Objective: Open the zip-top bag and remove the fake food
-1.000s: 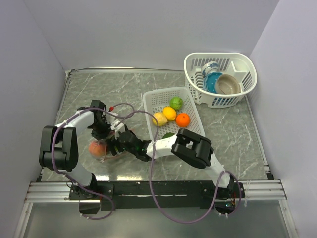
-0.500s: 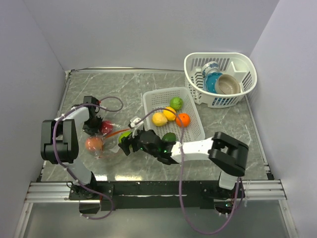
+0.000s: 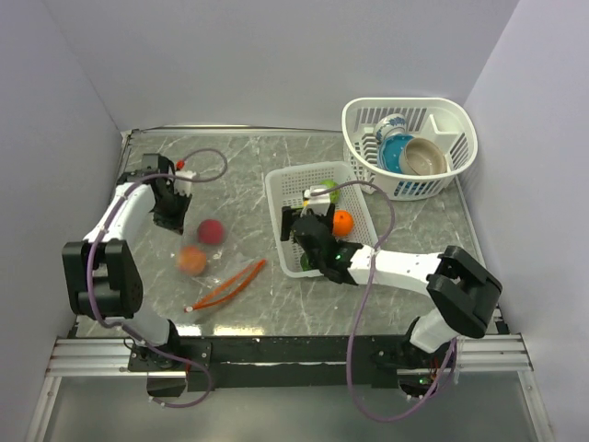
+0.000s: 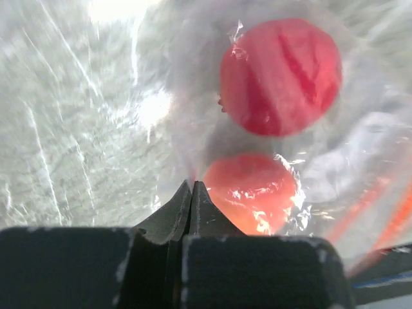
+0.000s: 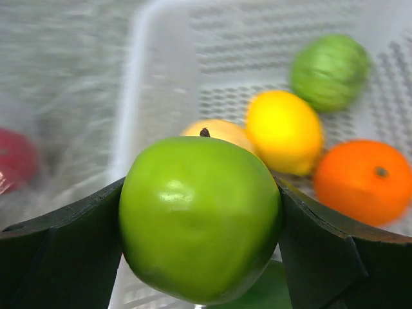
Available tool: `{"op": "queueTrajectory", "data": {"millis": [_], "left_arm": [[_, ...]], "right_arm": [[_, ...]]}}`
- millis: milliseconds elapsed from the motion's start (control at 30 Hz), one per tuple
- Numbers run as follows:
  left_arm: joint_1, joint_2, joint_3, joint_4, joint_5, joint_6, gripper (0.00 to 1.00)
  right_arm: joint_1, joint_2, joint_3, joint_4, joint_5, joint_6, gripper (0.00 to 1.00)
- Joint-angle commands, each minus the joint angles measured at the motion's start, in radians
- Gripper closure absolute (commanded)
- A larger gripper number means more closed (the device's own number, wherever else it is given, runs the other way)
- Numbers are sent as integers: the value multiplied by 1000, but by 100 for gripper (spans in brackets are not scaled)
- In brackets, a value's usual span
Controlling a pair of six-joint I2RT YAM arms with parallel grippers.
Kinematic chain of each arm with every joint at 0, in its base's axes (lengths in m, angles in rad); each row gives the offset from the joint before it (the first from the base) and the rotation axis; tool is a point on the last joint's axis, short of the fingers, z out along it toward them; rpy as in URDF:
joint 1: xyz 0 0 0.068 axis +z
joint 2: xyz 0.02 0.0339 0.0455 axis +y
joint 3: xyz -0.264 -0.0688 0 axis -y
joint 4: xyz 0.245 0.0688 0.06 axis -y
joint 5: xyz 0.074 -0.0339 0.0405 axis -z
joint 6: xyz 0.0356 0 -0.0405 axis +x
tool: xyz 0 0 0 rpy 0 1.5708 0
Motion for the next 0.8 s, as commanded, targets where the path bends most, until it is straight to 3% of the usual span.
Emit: {"op": "queueTrajectory", "data": {"millis": [0, 300, 400, 533, 667, 700, 767], "left_arm": [[-1, -62, 68, -110, 136, -6, 99], [-1, -95, 37, -102, 127, 2, 99], [-1, -82, -11, -42, 58, 2, 99], [-1, -18, -139, 85, -61, -10, 99], [-2, 57, -196, 186, -148, -27, 99], [-2, 69, -202, 215, -151, -29, 99], [-2, 100, -208, 234, -151, -36, 99]], "right_arm": [[-15, 21, 89, -163, 77, 72, 0], [-9, -45, 73, -124, 145, 15, 0], [37, -121, 10, -5, 109, -82, 0], [189, -171, -26, 83, 126, -208, 0], [298, -183, -52, 86, 51, -208, 28], [310, -179, -56, 82, 27, -196, 47], [336, -163, -59, 65, -10, -124, 73]]}}
